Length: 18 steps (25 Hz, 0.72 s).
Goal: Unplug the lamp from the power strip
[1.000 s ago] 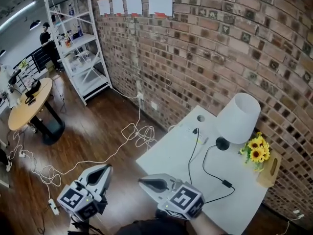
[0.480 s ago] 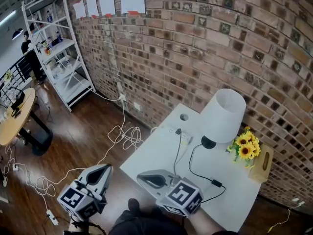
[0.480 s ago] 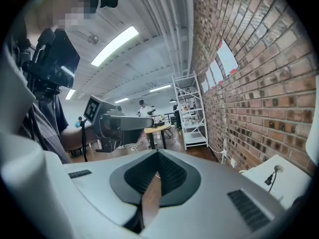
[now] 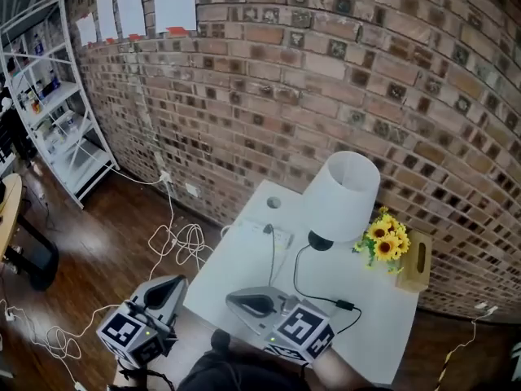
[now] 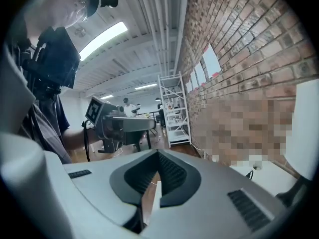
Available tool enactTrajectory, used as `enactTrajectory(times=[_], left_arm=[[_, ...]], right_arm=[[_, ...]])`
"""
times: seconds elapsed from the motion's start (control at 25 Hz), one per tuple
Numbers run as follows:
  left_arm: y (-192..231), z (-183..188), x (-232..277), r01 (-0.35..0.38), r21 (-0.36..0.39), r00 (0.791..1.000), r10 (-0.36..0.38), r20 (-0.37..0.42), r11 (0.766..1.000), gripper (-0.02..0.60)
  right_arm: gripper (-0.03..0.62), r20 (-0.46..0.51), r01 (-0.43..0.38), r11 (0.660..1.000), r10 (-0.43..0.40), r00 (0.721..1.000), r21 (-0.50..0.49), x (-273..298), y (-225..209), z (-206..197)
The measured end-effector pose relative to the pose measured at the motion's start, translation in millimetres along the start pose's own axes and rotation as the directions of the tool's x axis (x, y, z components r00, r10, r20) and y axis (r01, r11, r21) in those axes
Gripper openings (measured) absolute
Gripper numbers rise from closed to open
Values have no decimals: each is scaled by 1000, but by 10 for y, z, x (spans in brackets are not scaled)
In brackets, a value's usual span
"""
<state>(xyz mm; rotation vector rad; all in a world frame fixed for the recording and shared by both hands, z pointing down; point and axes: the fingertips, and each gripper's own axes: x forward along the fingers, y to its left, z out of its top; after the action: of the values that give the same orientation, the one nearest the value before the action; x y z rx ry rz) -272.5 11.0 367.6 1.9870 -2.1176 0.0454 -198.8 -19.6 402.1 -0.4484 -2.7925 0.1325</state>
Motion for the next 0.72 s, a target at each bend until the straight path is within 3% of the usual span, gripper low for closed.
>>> enactTrajectory(times=[0.4, 0.56, 0.72], left_arm=[[410, 64, 442, 151, -3, 988, -151, -27, 988, 13], [676, -21, 572, 184, 74, 983, -183, -22, 980, 13], [646, 63, 695, 248, 24, 968, -247, -55, 968, 14]], right_arm=[[3, -21, 132, 991, -131, 991, 38, 288, -365, 136], [3, -42, 182, 982, -180, 983, 56, 378, -469, 146], [3, -71, 228, 971, -224, 972, 70, 453, -554, 139]])
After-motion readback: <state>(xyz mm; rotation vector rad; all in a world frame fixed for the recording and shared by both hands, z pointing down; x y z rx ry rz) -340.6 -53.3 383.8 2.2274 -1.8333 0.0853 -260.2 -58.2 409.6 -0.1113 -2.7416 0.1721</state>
